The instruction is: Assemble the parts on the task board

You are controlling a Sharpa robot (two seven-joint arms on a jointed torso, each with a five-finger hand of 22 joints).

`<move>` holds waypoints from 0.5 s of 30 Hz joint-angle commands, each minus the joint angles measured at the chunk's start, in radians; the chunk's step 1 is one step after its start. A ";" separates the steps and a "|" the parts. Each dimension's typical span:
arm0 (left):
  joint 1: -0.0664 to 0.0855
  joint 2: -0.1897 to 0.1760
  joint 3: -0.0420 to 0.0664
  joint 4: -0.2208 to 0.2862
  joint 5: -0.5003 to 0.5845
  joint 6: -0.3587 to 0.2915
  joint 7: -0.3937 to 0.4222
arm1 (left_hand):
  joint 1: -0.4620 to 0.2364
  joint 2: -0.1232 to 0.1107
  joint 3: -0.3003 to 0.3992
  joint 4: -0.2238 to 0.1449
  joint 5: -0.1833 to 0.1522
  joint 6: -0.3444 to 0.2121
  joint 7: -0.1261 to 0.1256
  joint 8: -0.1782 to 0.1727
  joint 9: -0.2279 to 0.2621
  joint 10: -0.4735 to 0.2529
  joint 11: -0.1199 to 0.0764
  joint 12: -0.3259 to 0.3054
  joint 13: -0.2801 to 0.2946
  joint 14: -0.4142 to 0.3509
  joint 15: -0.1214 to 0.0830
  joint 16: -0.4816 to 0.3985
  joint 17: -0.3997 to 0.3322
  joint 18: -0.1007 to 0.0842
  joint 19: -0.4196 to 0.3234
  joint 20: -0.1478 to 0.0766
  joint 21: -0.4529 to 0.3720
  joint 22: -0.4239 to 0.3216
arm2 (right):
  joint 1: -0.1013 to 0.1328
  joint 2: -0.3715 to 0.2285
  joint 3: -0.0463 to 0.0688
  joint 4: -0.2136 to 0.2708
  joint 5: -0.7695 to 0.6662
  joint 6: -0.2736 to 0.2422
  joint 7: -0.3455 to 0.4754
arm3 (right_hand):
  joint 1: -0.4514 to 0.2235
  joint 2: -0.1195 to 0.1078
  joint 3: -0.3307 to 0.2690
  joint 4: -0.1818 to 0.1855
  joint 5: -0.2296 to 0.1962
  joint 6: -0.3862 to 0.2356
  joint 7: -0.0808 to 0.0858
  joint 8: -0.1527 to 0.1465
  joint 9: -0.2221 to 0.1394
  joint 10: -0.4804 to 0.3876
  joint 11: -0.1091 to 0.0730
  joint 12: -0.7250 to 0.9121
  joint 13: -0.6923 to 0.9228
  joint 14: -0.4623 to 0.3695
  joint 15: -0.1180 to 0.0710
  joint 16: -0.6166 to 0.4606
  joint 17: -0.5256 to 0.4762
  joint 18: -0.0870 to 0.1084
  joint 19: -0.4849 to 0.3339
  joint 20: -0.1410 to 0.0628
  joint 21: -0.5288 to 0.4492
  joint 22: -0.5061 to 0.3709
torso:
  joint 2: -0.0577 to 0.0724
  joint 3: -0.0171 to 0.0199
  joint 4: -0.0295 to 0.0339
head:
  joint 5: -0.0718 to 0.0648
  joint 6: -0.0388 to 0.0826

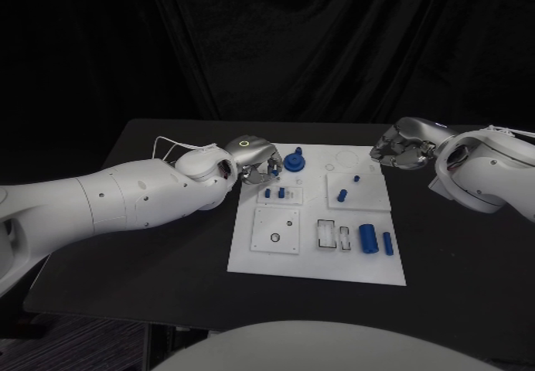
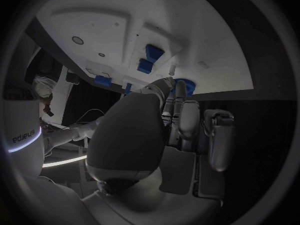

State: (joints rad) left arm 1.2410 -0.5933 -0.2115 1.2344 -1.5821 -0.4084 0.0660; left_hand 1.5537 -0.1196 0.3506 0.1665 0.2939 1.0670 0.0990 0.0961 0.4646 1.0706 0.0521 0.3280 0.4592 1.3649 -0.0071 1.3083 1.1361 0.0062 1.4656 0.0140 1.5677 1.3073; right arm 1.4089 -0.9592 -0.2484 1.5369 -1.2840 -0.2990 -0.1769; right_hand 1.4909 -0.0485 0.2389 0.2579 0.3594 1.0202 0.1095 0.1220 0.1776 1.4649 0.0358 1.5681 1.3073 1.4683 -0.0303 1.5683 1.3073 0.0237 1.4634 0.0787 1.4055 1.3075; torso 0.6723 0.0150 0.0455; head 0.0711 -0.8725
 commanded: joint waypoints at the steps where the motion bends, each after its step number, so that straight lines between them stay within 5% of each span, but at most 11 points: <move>1: -0.004 0.008 0.000 -0.008 0.001 0.018 0.001 | -0.007 -0.001 0.002 0.000 0.003 0.005 0.011 0.005 0.002 0.006 -0.001 -0.004 -0.002 -0.007 0.003 -0.005 -0.003 -0.006 0.105 -0.007 0.003 0.263 | -0.002 -0.001 0.001 0.001 0.000 0.001 -0.010 | -0.006 0.005 0.005 -0.004 0.007 0.007 0.001 0.002 0.001 0.106 -0.002 0.003 0.263 0.102 0.000 0.003 0.264 0.019 0.023 0.000 -0.001 0.207 | -0.002 0.0003 0.0005 | -0.001 0.000; 15: -0.009 0.022 0.000 -0.019 0.001 0.047 -0.005 | -0.004 -0.003 0.004 -0.004 0.008 0.003 0.014 0.002 0.000 0.007 0.001 -0.007 -0.006 -0.010 0.005 -0.009 -0.010 -0.006 0.105 -0.006 0.003 0.263 | -0.002 0.001 0.001 0.001 0.000 0.002 -0.010 | -0.006 0.005 0.005 -0.004 0.007 0.007 0.001 0.002 0.001 0.106 -0.002 0.003 0.263 0.102 0.000 0.003 0.264 0.019 0.023 0.000 -0.001 0.207 | -0.002 0.0001 -0.0001 | -0.001 0.000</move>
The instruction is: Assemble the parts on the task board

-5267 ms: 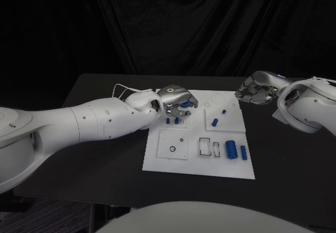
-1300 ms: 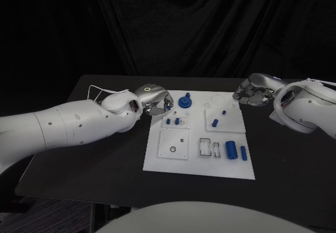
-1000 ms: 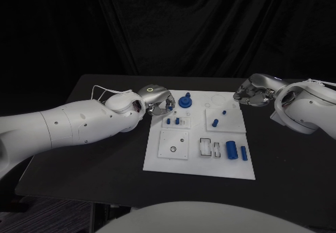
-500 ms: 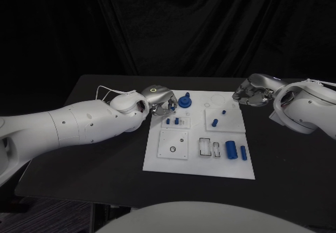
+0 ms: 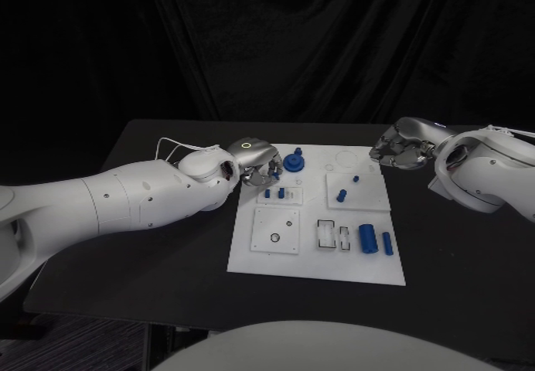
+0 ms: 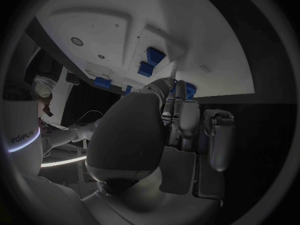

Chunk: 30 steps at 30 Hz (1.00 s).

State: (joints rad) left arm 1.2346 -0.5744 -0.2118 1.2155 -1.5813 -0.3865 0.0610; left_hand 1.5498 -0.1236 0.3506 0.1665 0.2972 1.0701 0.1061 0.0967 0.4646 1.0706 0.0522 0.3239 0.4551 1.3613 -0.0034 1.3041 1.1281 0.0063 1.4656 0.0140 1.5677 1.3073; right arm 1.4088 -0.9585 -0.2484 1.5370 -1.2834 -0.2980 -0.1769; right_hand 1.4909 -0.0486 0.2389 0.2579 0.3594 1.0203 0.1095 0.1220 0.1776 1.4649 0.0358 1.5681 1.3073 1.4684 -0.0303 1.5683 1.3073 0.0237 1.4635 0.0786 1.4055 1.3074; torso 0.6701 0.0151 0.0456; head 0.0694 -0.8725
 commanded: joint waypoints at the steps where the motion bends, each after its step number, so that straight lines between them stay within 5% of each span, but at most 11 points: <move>1: -0.003 0.004 0.000 0.000 0.000 0.027 0.000 | 0.000 0.001 0.004 -0.005 0.006 -0.001 0.007 0.001 -0.001 0.007 0.002 -0.004 -0.002 -0.008 0.002 -0.007 -0.004 -0.006 0.105 -0.006 0.003 0.263 | -0.002 0.001 0.001 0.000 -0.001 0.001 -0.010 | -0.006 0.005 0.005 -0.004 0.007 0.007 0.001 0.002 0.001 0.106 -0.002 0.003 0.263 0.102 0.000 0.003 0.263 0.019 0.023 0.000 -0.001 0.207 | 0.000 -0.0001 -0.0001 | 0.000 0.000; 30: -0.007 0.035 0.001 -0.030 0.000 0.035 0.007 | 0.005 0.002 0.009 -0.012 0.010 -0.004 0.010 -0.003 -0.004 0.009 0.004 -0.008 -0.006 -0.011 0.004 -0.011 -0.010 -0.006 0.105 -0.006 0.003 0.263 | -0.002 -0.001 0.001 0.000 -0.001 0.007 -0.012 | -0.007 0.005 0.006 -0.005 0.007 0.008 0.001 0.002 0.001 0.106 -0.003 0.003 0.263 0.102 -0.001 0.003 0.263 0.019 0.023 0.000 -0.002 0.207 | 0.000 -0.0001 0.0016 | -0.002 0.000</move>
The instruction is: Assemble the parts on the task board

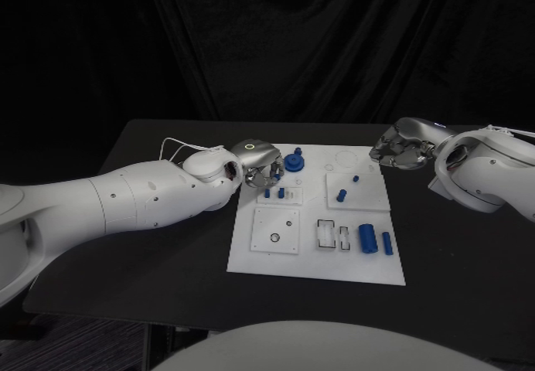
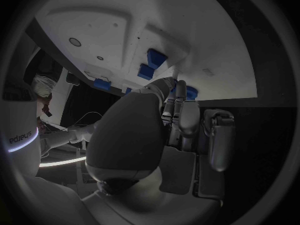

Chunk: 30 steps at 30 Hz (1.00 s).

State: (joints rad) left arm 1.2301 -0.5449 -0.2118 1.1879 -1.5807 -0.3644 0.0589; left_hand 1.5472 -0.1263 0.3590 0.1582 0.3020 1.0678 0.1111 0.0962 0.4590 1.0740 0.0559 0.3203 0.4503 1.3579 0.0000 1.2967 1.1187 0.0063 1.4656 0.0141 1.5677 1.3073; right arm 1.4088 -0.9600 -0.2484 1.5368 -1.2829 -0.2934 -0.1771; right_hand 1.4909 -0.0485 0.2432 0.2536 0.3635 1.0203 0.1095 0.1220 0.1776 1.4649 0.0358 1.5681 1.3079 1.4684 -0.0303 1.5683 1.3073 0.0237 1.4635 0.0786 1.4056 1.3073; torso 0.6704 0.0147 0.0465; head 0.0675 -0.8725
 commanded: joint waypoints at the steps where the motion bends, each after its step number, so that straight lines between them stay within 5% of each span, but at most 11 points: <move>1: -0.003 0.007 0.001 -0.004 -0.001 0.014 0.010 | 0.008 0.005 0.000 -0.003 0.005 -0.002 0.005 -0.003 0.001 0.005 0.000 -0.004 -0.001 -0.008 0.000 -0.003 -0.001 -0.006 0.105 -0.006 0.003 0.263 | -0.002 0.001 0.001 0.001 -0.001 0.003 -0.012 | -0.007 0.005 0.002 -0.001 0.003 0.008 0.001 0.002 0.001 0.106 -0.003 0.003 0.263 0.102 -0.001 0.003 0.264 0.019 0.023 0.000 -0.002 0.207 | 0.000 0.0003 0.0004 | 0.000 0.000; 23: -0.009 0.020 0.001 -0.018 -0.001 0.049 0.010 | 0.005 0.001 0.003 -0.009 -0.003 -0.027 0.004 -0.021 -0.010 -0.004 0.001 -0.015 -0.009 -0.018 0.002 -0.014 -0.016 -0.006 0.105 -0.004 0.003 0.263 | -0.002 0.004 0.001 0.001 -0.001 0.005 -0.012 | -0.007 0.005 0.003 -0.002 0.003 0.011 0.000 0.003 0.001 0.106 -0.003 0.003 0.263 0.102 -0.001 0.003 0.264 0.019 0.023 -0.001 -0.003 0.207 | 0.000 -0.0002 -0.0003 | 0.001 0.000; 30: -0.011 0.019 0.001 -0.022 -0.001 0.048 0.014 | -0.012 -0.017 0.008 -0.005 -0.023 -0.164 -0.032 -0.036 -0.055 -0.027 0.011 -0.035 -0.022 -0.032 0.010 -0.022 -0.033 -0.006 0.105 0.004 0.003 0.263 | -0.002 0.004 0.001 0.001 -0.001 0.006 -0.012 | -0.007 0.005 0.003 -0.002 0.003 0.011 0.000 0.003 0.001 0.106 -0.003 0.003 0.263 0.102 -0.001 0.003 0.264 0.019 0.023 -0.001 -0.003 0.207 | 0.000 -0.0003 0.0006 | 0.001 0.000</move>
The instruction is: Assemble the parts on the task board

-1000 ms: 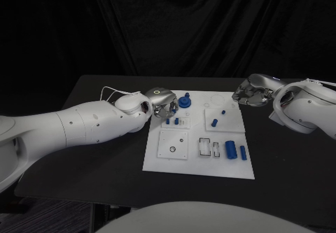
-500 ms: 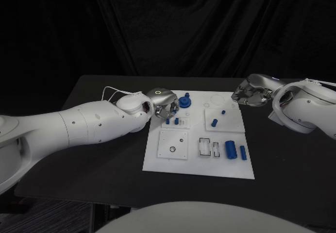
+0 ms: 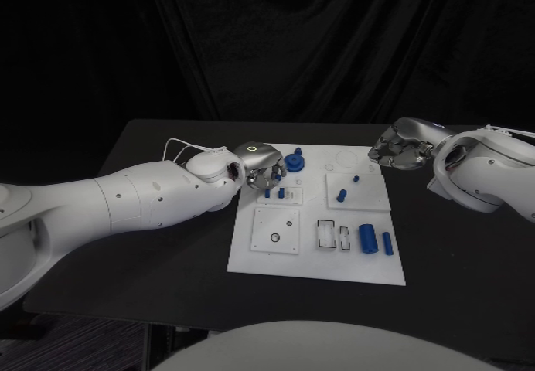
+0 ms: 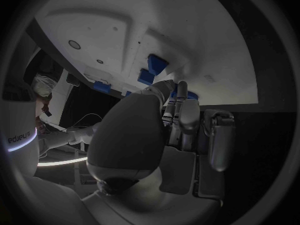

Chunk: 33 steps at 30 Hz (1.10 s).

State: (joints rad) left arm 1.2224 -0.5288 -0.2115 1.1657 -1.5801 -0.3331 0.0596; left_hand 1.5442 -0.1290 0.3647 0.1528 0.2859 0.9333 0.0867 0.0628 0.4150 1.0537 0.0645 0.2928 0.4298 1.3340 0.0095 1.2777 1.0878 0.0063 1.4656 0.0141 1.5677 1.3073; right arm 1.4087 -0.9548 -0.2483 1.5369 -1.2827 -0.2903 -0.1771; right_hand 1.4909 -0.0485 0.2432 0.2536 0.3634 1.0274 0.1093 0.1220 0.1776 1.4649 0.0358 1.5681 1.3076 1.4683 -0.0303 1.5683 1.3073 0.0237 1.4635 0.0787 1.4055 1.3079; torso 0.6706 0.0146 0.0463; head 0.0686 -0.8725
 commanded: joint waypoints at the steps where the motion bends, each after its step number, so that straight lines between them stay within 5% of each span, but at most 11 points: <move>1: -0.003 0.003 0.000 0.000 -0.001 0.012 0.016 | -0.011 -0.017 0.003 0.001 -0.008 -0.047 -0.011 -0.003 -0.017 -0.008 0.005 -0.008 -0.003 -0.009 0.002 -0.003 -0.003 -0.006 0.105 0.006 0.003 0.263 | -0.002 -0.001 0.001 0.001 -0.001 0.002 -0.012 | -0.007 0.005 0.003 -0.002 0.003 0.004 0.000 0.003 0.002 0.106 -0.003 0.003 0.263 0.102 -0.001 0.003 0.264 0.019 0.023 -0.001 -0.003 0.206 | 0.000 -0.0001 0.0009 | 0.001 0.000; 5: -0.004 0.000 0.000 -0.001 -0.001 -0.005 0.021 | -0.021 -0.029 0.003 0.006 -0.022 -0.090 -0.029 -0.001 -0.036 -0.009 0.010 -0.012 -0.007 -0.010 0.007 0.000 -0.003 -0.006 0.105 0.010 0.003 0.263 | -0.002 -0.002 0.001 0.001 -0.001 0.003 -0.012 | -0.007 0.005 0.003 -0.002 0.003 0.004 0.000 0.003 0.002 0.106 -0.003 0.003 0.263 0.102 -0.001 0.003 0.264 0.019 0.023 -0.001 -0.003 0.206 | -0.001 0.0002 0.0010 | 0.001 0.000; 19: -0.004 -0.027 0.000 0.002 -0.001 -0.148 0.047 | -0.033 -0.036 -0.003 0.016 -0.052 -0.097 -0.038 0.004 -0.047 -0.012 0.007 -0.015 -0.010 -0.015 0.007 -0.003 -0.013 -0.006 0.105 0.013 0.003 0.263 | -0.002 -0.010 0.001 0.005 -0.001 0.003 -0.013 | -0.008 0.005 0.003 -0.003 0.003 0.004 0.000 0.003 0.002 0.106 -0.004 0.003 0.263 0.102 -0.001 0.003 0.264 0.019 0.023 -0.001 -0.003 0.206 | 0.000 -0.0003 0.0010 | 0.000 0.000; 22: -0.004 -0.043 0.000 0.005 -0.001 -0.194 0.056 | -0.033 -0.039 -0.005 0.019 -0.053 -0.086 -0.040 0.008 -0.051 -0.018 0.004 -0.011 -0.005 -0.059 0.000 -0.048 -0.076 -0.006 0.105 0.011 0.003 0.263 | -0.002 -0.013 0.001 0.007 -0.001 0.004 -0.013 | -0.008 0.005 0.003 -0.003 0.003 0.004 0.000 0.003 0.002 0.106 -0.004 0.003 0.263 0.102 -0.001 0.003 0.264 0.019 0.023 -0.001 -0.003 0.206 | 0.000 -0.0004 0.0011 | -0.001 0.000; 24: -0.004 -0.066 0.000 0.017 -0.001 -0.222 0.056 | -0.034 -0.041 -0.005 0.025 -0.053 -0.076 -0.040 0.010 -0.057 -0.032 0.004 -0.008 0.001 -0.140 -0.007 -0.139 -0.189 -0.006 0.105 0.012 0.003 0.263 | -0.002 -0.015 0.001 0.008 -0.001 0.004 -0.014 | -0.008 0.005 0.003 -0.003 0.003 0.004 0.000 0.003 0.002 0.106 -0.004 0.003 0.263 0.102 -0.001 0.003 0.264 0.019 0.023 -0.001 -0.003 0.206 | 0.000 -0.0004 0.0013 | 0.000 0.000; 25: -0.003 -0.079 0.001 0.025 0.000 -0.231 0.056 | -0.038 -0.042 -0.006 0.034 -0.054 -0.077 -0.037 0.007 -0.064 -0.056 0.010 -0.005 0.007 -0.253 -0.009 -0.280 -0.346 0.007 -0.015 0.018 0.014 0.230 | -0.002 -0.016 0.001 0.009 -0.001 0.004 -0.014 | -0.008 0.005 0.003 -0.003 0.003 0.004 0.000 0.003 0.002 0.106 -0.004 0.003 0.263 0.102 -0.001 0.003 0.264 0.019 0.023 -0.001 -0.003 0.206 | 0.000 -0.0004 0.0011 | 0.000 0.000; 26: -0.003 -0.092 0.001 0.035 0.004 -0.239 0.057 | -0.039 -0.045 -0.008 0.040 -0.058 -0.078 -0.039 0.006 -0.070 -0.075 0.012 0.002 0.014 -0.281 -0.008 -0.333 -0.391 0.019 -0.106 0.029 0.012 0.202 | -0.002 -0.017 0.001 0.009 -0.001 0.004 -0.015 | -0.008 0.005 0.003 -0.003 0.003 0.006 -0.001 0.004 0.002 0.106 -0.004 0.003 0.263 0.102 -0.002 0.003 0.264 0.019 0.022 -0.001 -0.003 0.206 | 0.000 -0.0004 0.0008 | 0.001 0.000; 27: -0.002 -0.107 0.001 0.045 0.014 -0.249 0.062 | -0.039 -0.046 -0.010 0.042 -0.061 -0.078 -0.040 0.006 -0.072 -0.080 0.013 0.005 0.016 -0.289 -0.008 -0.345 -0.397 0.023 -0.140 0.034 0.005 0.190 | -0.002 -0.018 0.001 0.009 -0.001 0.004 -0.015 | -0.008 0.005 0.003 -0.003 0.003 0.006 -0.001 0.004 0.002 0.106 -0.004 0.003 0.263 0.102 -0.002 0.003 0.264 0.019 0.022 -0.001 -0.003 0.206 | 0.000 -0.0004 0.0008 | 0.002 0.000; 28: 0.000 -0.123 0.001 0.055 0.024 -0.259 0.068 | -0.042 -0.054 -0.018 0.051 -0.067 -0.075 -0.041 0.007 -0.077 -0.105 0.014 0.012 0.023 -0.313 -0.003 -0.381 -0.414 0.046 -0.301 0.048 -0.027 0.128 | -0.002 -0.019 0.001 0.009 -0.001 0.004 -0.015 | -0.008 0.005 0.003 -0.003 0.003 0.006 -0.001 0.004 0.002 0.106 -0.004 0.003 0.263 0.102 -0.002 0.003 0.264 0.019 0.022 -0.001 -0.003 0.206 | 0.000 -0.0004 0.0007 | 0.002 0.000; 33: 0.012 -0.207 0.001 0.108 0.064 -0.313 0.084 | -0.036 -0.059 -0.044 0.074 -0.070 -0.082 -0.053 0.004 -0.100 -0.218 0.027 0.025 0.033 -0.354 0.015 -0.466 -0.450 0.104 -0.563 0.094 -0.226 -0.057 | -0.002 -0.022 0.001 0.004 -0.001 0.006 -0.018 | -0.008 0.005 0.003 -0.004 0.003 0.006 -0.001 0.004 0.002 0.106 -0.004 0.003 0.263 0.102 -0.002 0.003 0.264 0.020 0.022 -0.001 -0.004 0.206 | 0.001 -0.0012 0.0009 | 0.015 0.000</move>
State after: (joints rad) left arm 1.2299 -0.7333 -0.2114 1.2648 -1.5533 -0.5678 0.1097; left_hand 1.5065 -0.1825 0.3216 0.2240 0.2190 0.8557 0.0370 0.0679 0.3168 0.8463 0.0901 0.3242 0.4651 0.9873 0.0229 0.8193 0.6412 0.1007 0.9282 0.1050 1.3574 1.2619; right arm 1.4087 -0.9748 -0.2483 1.5425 -1.2825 -0.2878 -0.1781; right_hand 1.4909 -0.0486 0.2432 0.2537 0.3634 1.0273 0.1094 0.1220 0.1786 1.4649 0.0358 1.5681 1.3074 1.4683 -0.0303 1.5683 1.3073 0.0237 1.4635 0.0787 1.4055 1.3076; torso 0.6706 0.0138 0.0474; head 0.0786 -0.8725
